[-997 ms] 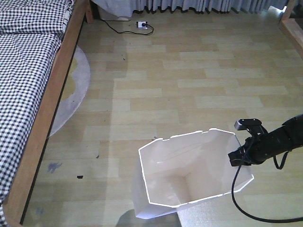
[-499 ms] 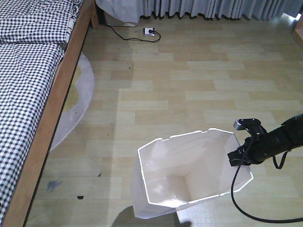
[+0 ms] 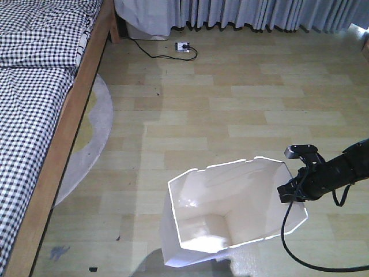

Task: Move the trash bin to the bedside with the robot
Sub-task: 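Carry the held bin with the right gripper toward the curtains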

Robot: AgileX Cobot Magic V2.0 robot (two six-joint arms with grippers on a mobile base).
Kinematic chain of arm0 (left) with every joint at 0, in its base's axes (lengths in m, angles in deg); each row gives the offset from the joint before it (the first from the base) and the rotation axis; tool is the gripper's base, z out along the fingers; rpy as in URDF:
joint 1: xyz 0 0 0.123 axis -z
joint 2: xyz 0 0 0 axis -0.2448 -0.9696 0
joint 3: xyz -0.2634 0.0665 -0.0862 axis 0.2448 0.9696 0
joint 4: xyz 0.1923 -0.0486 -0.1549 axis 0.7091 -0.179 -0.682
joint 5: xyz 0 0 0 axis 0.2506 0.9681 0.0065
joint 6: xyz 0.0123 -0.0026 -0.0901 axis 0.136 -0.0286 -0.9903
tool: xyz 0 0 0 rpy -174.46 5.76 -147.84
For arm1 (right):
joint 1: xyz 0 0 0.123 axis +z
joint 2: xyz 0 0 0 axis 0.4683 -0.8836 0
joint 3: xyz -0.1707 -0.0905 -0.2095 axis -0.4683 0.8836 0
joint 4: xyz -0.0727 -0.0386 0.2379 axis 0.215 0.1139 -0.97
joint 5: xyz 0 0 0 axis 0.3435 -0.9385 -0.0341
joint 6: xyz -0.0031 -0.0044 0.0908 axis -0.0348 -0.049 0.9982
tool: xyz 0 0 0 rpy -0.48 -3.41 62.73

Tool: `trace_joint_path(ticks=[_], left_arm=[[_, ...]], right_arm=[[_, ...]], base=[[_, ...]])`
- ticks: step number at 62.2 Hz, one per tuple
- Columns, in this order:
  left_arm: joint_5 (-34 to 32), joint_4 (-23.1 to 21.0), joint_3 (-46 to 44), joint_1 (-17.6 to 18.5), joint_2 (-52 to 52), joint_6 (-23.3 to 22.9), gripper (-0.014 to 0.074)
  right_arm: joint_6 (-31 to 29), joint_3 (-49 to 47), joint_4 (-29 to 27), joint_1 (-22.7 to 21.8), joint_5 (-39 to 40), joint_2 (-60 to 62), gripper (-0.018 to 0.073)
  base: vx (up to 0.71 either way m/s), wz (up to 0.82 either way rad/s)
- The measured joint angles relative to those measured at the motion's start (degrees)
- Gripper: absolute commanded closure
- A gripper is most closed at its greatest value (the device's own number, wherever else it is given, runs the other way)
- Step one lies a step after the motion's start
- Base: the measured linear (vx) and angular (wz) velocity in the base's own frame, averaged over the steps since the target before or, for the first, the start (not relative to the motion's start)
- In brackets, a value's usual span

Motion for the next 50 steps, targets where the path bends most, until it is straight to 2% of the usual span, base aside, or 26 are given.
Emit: trace_joint_path(ticks=[50], left_arm=[[0.0,0.0,0.0,0.0,0.0,0.0,0.0602]], right_arm=[[0.0,0.0,0.0,0.0,0.0,0.0,0.0564]], base=[[0.23,-0.02]])
